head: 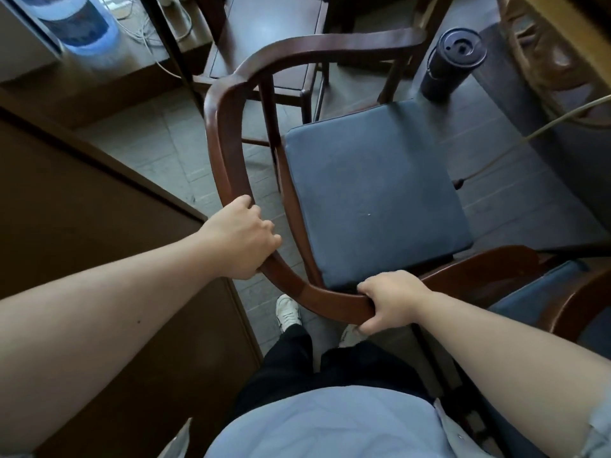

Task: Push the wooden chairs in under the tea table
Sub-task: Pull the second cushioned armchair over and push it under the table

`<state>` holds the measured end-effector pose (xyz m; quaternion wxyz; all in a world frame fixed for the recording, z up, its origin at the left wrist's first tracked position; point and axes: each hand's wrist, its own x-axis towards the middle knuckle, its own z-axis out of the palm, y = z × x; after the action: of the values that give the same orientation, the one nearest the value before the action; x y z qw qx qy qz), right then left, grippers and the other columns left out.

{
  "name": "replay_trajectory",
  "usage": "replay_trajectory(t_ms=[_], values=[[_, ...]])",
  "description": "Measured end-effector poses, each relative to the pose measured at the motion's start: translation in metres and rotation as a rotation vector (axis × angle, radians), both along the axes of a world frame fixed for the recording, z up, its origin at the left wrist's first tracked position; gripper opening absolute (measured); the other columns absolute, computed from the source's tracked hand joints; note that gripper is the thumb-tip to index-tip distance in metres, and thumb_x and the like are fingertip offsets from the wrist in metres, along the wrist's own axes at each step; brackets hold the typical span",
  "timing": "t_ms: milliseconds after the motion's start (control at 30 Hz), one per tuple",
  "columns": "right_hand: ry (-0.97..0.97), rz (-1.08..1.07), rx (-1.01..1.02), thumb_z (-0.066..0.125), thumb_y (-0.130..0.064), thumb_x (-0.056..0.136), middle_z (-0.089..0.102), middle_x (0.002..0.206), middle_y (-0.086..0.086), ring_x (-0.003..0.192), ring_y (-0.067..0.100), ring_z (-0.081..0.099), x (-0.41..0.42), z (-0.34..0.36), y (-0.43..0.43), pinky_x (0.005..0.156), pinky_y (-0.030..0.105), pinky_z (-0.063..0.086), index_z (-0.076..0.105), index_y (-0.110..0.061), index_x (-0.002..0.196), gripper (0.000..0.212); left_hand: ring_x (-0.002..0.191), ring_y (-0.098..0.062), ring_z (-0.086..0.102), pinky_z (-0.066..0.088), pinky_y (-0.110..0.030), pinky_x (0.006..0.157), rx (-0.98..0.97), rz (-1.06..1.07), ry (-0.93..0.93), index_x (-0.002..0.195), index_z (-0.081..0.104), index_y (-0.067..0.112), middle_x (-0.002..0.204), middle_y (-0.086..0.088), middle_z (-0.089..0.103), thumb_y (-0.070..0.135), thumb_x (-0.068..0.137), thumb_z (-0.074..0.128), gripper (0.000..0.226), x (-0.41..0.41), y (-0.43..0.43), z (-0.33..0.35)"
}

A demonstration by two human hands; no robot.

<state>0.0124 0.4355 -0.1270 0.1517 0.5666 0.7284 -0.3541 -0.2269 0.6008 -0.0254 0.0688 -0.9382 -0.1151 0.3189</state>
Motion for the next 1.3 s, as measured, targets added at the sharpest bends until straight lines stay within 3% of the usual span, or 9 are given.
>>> replay_trajectory(t_ms=[100, 300, 433, 567, 700, 867, 933, 1133, 1300], values=[[-0.029, 0.014, -0.033, 0.054, -0.078, 0.046, 0.051, 0.053, -0.011, 0.048, 0.004, 0.045, 0.001, 0.001, 0.006, 0.044, 0.026, 0.032, 0.044, -0.030, 0.059, 0.051, 0.075, -0.025, 0.058, 0.043, -0.043, 0.078, 0.018, -0.026, 0.012, 0.097, 0.061, 0.025, 0.087, 0.003, 0.066, 0.052, 0.077, 0.048, 0.036, 0.002, 0.001, 0.002], [-0.102, 0.057, -0.106, 0.056, -0.074, 0.045, 0.055, 0.059, -0.008, 0.055, 0.012, 0.052, 0.037, 0.010, -0.009, 0.052, 0.029, 0.046, 0.055, -0.027, 0.070, 0.053, 0.068, -0.027, 0.059, 0.046, -0.042, 0.074, -0.041, -0.035, -0.036, 0.090, 0.062, 0.023, 0.079, 0.001, 0.067, 0.050, 0.078, 0.049, 0.033, 0.029, -0.026, 0.000], [-0.190, 0.116, -0.105, 0.055, -0.071, 0.041, 0.049, 0.056, -0.010, 0.057, 0.017, 0.049, 0.085, 0.021, -0.027, 0.054, 0.028, 0.039, 0.055, -0.027, 0.074, 0.055, 0.058, -0.027, 0.057, 0.047, -0.038, 0.064, -0.047, -0.010, -0.128, 0.077, 0.061, 0.020, 0.066, 0.000, 0.063, 0.046, 0.076, 0.049, 0.028, 0.065, -0.063, -0.004], [-0.214, 0.120, -0.116, 0.057, -0.071, 0.039, 0.061, 0.067, -0.006, 0.068, 0.020, 0.061, 0.111, 0.017, -0.042, 0.056, 0.028, 0.039, 0.058, -0.026, 0.077, 0.058, 0.054, -0.026, 0.054, 0.045, -0.038, 0.062, -0.048, 0.014, -0.124, 0.073, 0.058, 0.020, 0.063, -0.001, 0.061, 0.041, 0.075, 0.054, 0.021, 0.090, -0.092, -0.003], [-0.179, 0.112, -0.105, 0.056, -0.070, 0.040, 0.060, 0.067, -0.007, 0.067, 0.020, 0.061, 0.117, 0.014, -0.051, 0.059, 0.030, 0.048, 0.060, -0.026, 0.080, 0.059, 0.061, -0.028, 0.054, 0.044, -0.040, 0.066, -0.041, 0.043, -0.087, 0.082, 0.059, 0.019, 0.073, -0.002, 0.064, 0.041, 0.080, 0.051, 0.023, 0.096, -0.102, -0.004], [-0.135, 0.112, -0.148, 0.059, -0.082, 0.044, 0.067, 0.090, -0.005, 0.086, 0.022, 0.063, 0.117, 0.021, -0.048, 0.067, 0.031, 0.046, 0.060, -0.026, 0.099, 0.078, 0.081, -0.028, 0.060, 0.047, -0.044, 0.077, -0.078, 0.039, -0.096, 0.098, 0.056, 0.020, 0.091, -0.001, 0.065, 0.040, 0.086, 0.050, 0.024, 0.089, -0.092, -0.002], [-0.102, 0.054, -0.163, 0.055, -0.091, 0.045, 0.066, 0.099, -0.002, 0.091, 0.023, 0.061, 0.118, 0.024, -0.050, 0.070, 0.033, 0.043, 0.057, -0.024, 0.107, 0.091, 0.089, -0.025, 0.059, 0.046, -0.043, 0.085, -0.093, 0.012, -0.129, 0.102, 0.055, 0.022, 0.095, 0.001, 0.065, 0.039, 0.086, 0.050, 0.023, 0.079, -0.076, 0.003], [0.138, -0.315, -0.012, 0.043, -0.095, 0.056, 0.058, 0.111, -0.010, 0.101, 0.011, 0.055, 0.091, 0.044, -0.058, 0.087, 0.032, 0.046, 0.051, -0.034, 0.116, 0.086, 0.107, -0.026, 0.052, 0.031, -0.047, 0.105, -0.132, -0.193, -0.182, 0.116, 0.049, 0.023, 0.111, 0.001, 0.063, 0.039, 0.089, 0.044, 0.032, 0.050, -0.015, 0.010], [0.194, -0.467, 0.116, 0.041, -0.097, 0.055, 0.056, 0.114, -0.012, 0.102, 0.011, 0.056, 0.034, 0.053, -0.046, 0.084, 0.036, 0.051, 0.047, -0.037, 0.120, 0.089, 0.103, -0.026, 0.057, 0.045, -0.045, 0.093, -0.182, -0.287, -0.267, 0.120, 0.048, 0.021, 0.111, -0.001, 0.064, 0.045, 0.088, 0.042, 0.041, 0.052, 0.025, 0.004]])
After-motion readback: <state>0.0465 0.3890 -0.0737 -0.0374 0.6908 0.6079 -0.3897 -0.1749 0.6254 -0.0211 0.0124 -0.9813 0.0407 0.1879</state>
